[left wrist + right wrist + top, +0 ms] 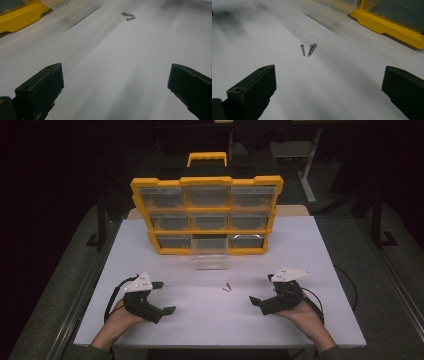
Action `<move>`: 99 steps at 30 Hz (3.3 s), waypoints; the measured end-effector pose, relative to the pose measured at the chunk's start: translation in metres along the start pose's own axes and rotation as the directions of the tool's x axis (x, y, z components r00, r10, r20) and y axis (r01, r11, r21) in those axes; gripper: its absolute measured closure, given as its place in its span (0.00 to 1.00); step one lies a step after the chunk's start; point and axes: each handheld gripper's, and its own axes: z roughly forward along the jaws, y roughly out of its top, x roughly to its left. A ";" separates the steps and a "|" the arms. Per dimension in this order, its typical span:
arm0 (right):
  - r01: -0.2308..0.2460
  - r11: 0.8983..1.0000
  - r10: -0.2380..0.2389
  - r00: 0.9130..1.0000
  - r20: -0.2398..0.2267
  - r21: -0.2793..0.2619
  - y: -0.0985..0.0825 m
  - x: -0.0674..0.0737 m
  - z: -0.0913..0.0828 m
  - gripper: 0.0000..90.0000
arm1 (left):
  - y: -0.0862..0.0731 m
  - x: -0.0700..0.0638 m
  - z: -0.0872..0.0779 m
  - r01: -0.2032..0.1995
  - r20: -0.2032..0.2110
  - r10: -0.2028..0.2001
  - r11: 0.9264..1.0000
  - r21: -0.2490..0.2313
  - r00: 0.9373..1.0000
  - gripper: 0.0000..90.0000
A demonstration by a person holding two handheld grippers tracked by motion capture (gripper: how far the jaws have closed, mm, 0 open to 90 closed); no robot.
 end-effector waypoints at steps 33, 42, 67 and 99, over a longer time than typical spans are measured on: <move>-0.005 1.000 0.005 0.999 -0.033 0.012 0.021 -0.003 0.021 0.00 | -0.001 -0.001 0.001 0.000 0.017 0.000 1.000 0.002 1.000 0.00; 0.001 1.000 0.000 0.999 -0.034 0.018 0.030 -0.005 0.030 0.00 | 0.000 -0.001 0.001 0.006 0.023 -0.006 1.000 0.006 1.000 0.00; 0.002 1.000 -0.001 0.999 -0.039 0.025 0.050 -0.007 0.052 0.00 | 0.000 -0.001 0.000 0.000 0.017 0.000 1.000 -0.003 1.000 0.00; 0.014 0.997 -0.012 0.999 -0.039 0.072 0.066 -0.004 0.083 0.06 | -0.001 -0.002 0.001 -0.009 0.014 0.009 1.000 -0.007 1.000 0.00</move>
